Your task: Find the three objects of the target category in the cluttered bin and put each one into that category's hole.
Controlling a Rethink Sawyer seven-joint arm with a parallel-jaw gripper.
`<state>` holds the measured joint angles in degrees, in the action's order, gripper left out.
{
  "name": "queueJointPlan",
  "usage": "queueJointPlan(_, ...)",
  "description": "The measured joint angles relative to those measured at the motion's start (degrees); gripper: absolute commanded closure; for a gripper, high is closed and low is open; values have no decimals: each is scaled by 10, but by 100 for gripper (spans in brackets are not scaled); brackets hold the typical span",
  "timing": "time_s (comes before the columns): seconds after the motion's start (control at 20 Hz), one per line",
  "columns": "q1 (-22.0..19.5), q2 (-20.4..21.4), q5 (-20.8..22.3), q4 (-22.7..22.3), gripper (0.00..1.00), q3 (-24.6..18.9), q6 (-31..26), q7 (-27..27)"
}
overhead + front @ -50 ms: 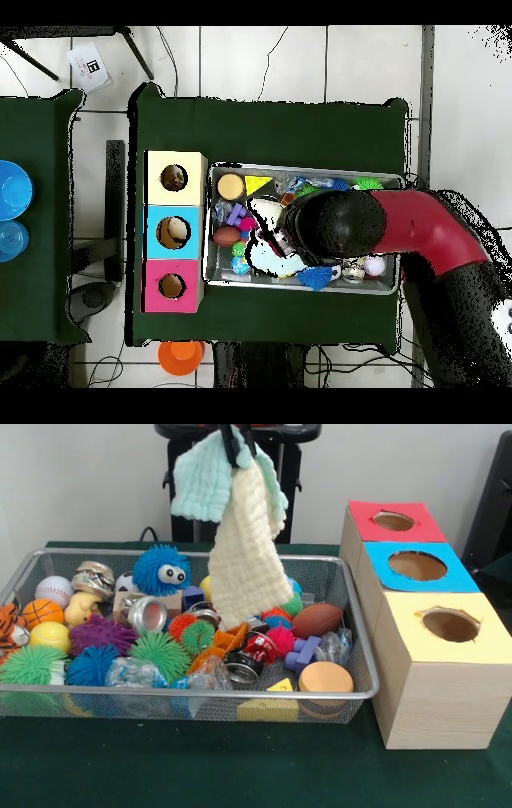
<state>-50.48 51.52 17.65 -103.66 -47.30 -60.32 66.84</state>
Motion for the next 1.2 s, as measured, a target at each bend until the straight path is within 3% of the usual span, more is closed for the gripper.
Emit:
queueJointPlan(0.5,71,-66,23,13,100,22,115,0)
queueJointPlan(0.95,94,-95,33,25,100,58,126,0)
queueJointPlan(1.0,97,-95,33,27,0,67,126,0)
queueJointPlan(1.2,101,-96,34,30,0,76,126,0)
